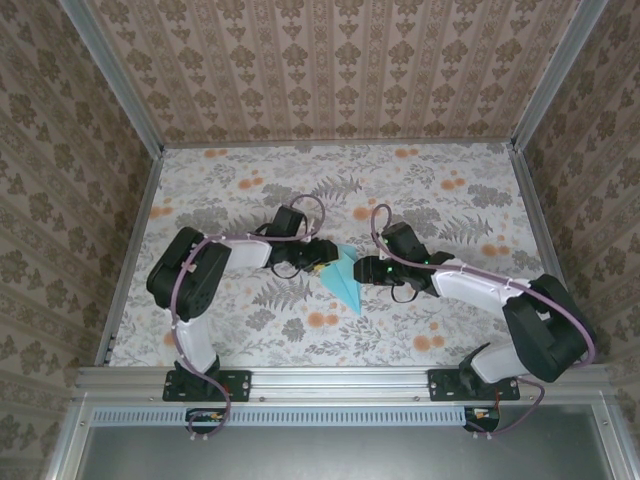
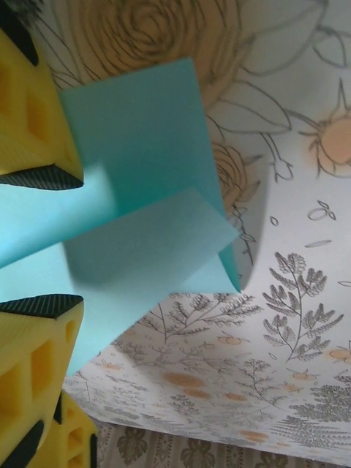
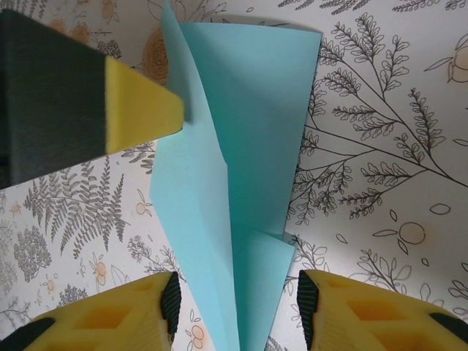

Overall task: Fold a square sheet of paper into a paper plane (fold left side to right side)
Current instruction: Turn over the paper at the center of the table.

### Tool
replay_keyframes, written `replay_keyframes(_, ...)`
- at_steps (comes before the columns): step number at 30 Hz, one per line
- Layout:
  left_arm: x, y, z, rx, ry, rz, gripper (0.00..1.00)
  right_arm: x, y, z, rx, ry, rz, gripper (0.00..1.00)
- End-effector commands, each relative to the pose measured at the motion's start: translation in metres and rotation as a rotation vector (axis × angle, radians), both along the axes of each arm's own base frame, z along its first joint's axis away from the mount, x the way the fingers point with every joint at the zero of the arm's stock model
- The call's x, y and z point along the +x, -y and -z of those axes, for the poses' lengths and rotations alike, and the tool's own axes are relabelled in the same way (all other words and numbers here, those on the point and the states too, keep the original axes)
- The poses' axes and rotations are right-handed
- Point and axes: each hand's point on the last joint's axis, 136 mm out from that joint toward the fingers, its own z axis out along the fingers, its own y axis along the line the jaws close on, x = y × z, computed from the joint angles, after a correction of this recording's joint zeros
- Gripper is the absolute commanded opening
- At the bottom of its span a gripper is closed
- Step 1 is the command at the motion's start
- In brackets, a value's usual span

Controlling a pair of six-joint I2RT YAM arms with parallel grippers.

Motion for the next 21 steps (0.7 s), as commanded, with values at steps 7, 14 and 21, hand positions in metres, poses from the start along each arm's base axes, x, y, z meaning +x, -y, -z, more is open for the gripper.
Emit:
replay_keyframes(7,0.013,0.027,-0.01,-0.087,-0.001,0.049,0.37,-0.011,0.009,-0.02,0.078,0.029,0.011,0.58)
replay_keyframes(14,0.021,0.034,-0.033,-0.122,0.059,0.067,0.16,-0.015,0.019,-0.037,0.216,0.036,0.048,0.89)
replay_keyframes(21,0.028,0.02,-0.085,-0.132,0.174,0.059,0.08,-0.018,0.024,-0.059,0.388,0.024,0.041,1.0)
